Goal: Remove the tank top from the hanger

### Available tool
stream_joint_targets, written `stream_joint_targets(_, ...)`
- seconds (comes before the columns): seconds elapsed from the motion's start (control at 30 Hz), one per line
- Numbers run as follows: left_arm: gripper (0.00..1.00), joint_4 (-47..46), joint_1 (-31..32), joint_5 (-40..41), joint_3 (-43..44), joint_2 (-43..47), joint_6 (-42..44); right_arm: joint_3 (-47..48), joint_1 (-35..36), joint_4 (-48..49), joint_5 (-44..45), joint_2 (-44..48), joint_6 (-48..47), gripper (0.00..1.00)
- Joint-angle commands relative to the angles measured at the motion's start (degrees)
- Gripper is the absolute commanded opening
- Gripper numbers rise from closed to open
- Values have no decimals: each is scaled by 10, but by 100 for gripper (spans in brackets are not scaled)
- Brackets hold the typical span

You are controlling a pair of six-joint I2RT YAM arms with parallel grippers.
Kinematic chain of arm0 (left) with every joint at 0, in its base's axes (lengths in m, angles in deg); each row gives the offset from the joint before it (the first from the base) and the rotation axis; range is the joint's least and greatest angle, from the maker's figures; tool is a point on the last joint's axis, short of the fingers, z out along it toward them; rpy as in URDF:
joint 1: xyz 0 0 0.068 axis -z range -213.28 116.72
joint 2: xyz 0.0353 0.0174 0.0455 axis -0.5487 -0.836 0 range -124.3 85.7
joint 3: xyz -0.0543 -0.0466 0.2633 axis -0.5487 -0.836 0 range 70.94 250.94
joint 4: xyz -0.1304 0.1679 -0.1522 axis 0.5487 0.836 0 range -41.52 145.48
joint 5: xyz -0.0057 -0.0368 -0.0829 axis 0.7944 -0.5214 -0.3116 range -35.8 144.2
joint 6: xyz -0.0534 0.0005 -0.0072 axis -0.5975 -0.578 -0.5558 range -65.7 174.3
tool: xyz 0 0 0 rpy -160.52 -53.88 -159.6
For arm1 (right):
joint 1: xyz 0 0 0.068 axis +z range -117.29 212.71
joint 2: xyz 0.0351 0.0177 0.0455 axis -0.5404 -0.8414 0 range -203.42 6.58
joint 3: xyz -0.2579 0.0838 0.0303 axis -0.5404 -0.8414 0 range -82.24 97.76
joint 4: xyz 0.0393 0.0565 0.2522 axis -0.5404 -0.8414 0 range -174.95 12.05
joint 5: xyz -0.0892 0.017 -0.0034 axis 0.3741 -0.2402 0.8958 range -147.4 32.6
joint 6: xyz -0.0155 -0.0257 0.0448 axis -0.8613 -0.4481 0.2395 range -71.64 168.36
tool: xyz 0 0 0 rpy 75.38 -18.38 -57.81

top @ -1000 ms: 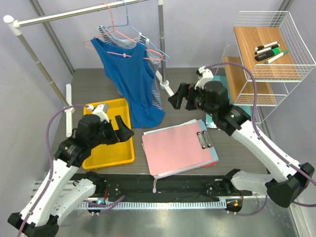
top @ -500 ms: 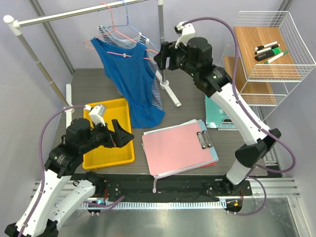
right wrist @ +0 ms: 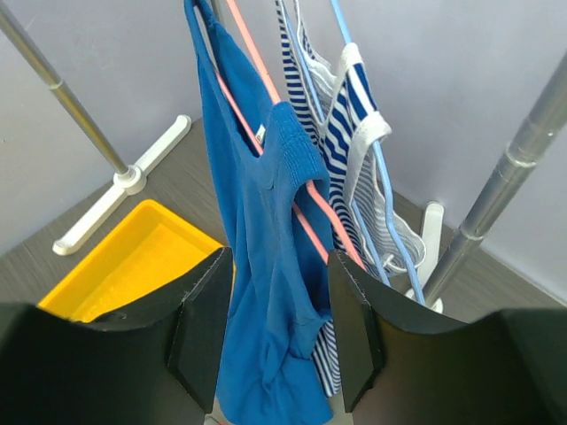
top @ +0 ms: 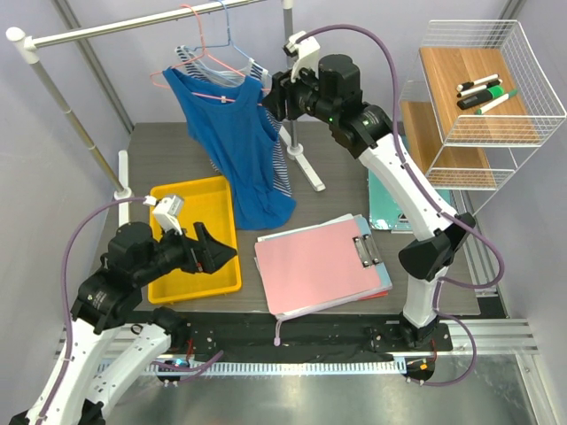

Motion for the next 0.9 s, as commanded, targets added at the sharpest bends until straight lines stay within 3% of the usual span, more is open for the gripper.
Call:
stream_joint_targets(0.0,95,10,-2,-8,22,3,-1,44,-2,14,-36,-11,-53,53)
stream_joint_targets(0.23,95,20,-2,-4,28,6,3,79,-3,13,-41,-44,-92,60)
stream_joint_targets(0.57,95,33,-3,-1,30,14,8,86,-18,9,-77,-77,-130,60)
stream_joint_targets(0.87,96,40,-2,2,28,15,8,118,-17,20,-124,-116,-127,48)
